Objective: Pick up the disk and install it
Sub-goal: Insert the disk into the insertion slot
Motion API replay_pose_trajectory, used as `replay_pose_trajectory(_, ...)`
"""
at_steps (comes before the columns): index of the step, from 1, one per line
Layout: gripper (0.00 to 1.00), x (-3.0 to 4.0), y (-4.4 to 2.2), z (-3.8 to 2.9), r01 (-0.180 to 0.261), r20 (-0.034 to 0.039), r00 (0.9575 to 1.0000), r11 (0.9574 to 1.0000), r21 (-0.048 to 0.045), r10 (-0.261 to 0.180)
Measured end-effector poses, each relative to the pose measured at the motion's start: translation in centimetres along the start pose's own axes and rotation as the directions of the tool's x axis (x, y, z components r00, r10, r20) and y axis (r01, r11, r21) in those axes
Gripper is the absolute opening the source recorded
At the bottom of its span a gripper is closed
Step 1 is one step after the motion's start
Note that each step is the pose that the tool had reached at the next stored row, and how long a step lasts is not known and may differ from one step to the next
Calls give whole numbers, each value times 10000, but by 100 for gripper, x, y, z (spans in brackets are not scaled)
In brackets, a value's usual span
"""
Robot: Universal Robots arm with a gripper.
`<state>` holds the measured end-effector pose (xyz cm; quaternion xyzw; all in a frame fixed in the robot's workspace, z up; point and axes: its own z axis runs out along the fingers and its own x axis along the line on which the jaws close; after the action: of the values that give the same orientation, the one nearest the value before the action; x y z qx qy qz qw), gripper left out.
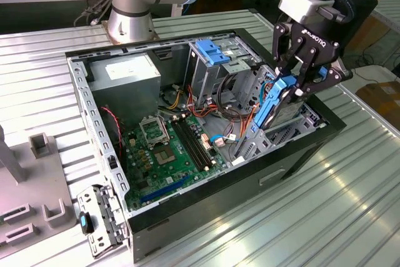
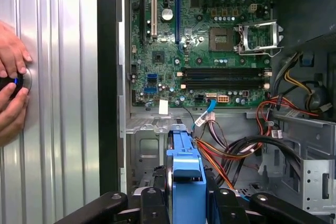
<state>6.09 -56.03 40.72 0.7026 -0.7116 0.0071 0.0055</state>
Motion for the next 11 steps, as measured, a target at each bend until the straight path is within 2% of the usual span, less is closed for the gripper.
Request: replay_pose_trajectory(11,37,-2,0,97,0,0,10000,10000,0,0)
